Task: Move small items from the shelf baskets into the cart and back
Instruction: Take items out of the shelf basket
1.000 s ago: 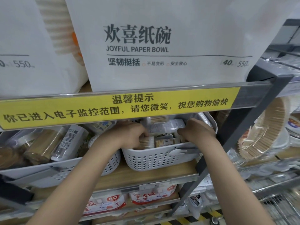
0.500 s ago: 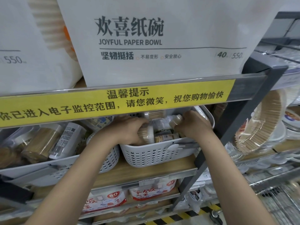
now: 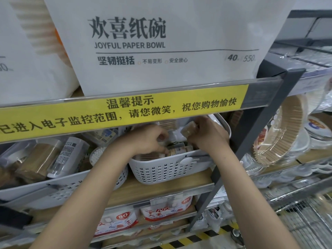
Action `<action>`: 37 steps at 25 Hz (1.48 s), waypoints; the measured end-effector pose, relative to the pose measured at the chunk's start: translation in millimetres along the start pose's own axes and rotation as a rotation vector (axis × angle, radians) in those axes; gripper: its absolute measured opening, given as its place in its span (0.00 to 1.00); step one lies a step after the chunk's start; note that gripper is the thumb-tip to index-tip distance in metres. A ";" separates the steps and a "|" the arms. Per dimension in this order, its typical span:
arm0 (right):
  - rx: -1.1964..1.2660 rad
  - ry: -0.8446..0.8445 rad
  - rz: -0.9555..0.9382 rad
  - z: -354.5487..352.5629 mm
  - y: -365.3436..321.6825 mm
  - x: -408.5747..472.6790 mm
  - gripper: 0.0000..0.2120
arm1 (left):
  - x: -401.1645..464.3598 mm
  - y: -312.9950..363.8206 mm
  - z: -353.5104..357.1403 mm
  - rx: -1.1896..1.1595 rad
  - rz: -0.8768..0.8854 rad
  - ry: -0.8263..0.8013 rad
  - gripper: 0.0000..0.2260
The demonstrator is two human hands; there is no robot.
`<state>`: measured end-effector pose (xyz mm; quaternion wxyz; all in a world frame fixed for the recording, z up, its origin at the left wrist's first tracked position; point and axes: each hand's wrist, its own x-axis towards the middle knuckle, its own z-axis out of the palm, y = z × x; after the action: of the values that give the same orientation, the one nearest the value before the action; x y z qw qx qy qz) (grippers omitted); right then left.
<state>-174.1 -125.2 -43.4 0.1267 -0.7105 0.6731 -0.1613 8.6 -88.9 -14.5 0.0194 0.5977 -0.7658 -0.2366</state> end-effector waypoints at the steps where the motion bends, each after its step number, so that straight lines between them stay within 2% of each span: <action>1: 0.012 0.024 0.013 -0.1 -0.7 -0.9 0.14 | 4.3 5.2 2.2 -0.046 0.028 0.005 0.21; 4: 0.065 0.084 0.047 -4.0 -4.2 -5.9 0.14 | 21.9 19.0 16.2 -0.020 0.109 -0.088 0.14; 6: 0.104 0.108 0.039 -7.3 -6.1 -9.9 0.11 | 32.2 20.5 26.0 0.045 0.122 -0.152 0.14; 9: 0.123 0.131 0.030 -10.8 -8.9 -13.7 0.08 | 38.1 18.4 30.6 0.102 0.136 -0.168 0.16; 12: 0.127 0.170 0.047 -11.9 -10.4 -15.4 0.08 | 35.4 16.4 29.6 0.074 0.152 -0.146 0.15; 17: 0.141 0.228 0.078 -10.1 -8.5 -14.1 0.08 | 23.3 12.1 24.0 -0.086 0.156 0.031 0.17; 19: 0.131 0.200 0.064 -6.9 -6.8 -11.8 0.10 | 17.4 12.1 21.1 -0.206 0.116 0.069 0.19; 22: 0.104 0.167 0.049 -5.0 -5.7 -9.8 0.12 | 10.8 9.7 17.5 -0.368 0.047 0.169 0.17; 26: 0.108 0.167 0.055 -9.7 -7.5 -12.8 0.12 | 0.4 -1.5 12.6 -0.399 -0.010 0.316 0.20; 30: 0.171 0.139 -0.008 -11.8 -9.7 -19.5 0.19 | -10.3 -8.5 12.3 -0.334 -0.034 0.436 0.27; 33: 0.285 0.194 -0.084 -10.8 -7.0 -24.8 0.21 | -22.7 -6.7 12.9 -0.364 -0.028 0.538 0.26; 37: 0.629 0.243 -0.319 -16.1 -1.6 -53.9 0.22 | -47.5 -2.7 17.0 -0.473 0.029 0.666 0.24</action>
<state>-181.2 -70.8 -31.2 0.2311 -0.7084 0.4819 -0.4610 19.3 -39.7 -18.6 0.4068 0.6097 -0.6503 -0.1994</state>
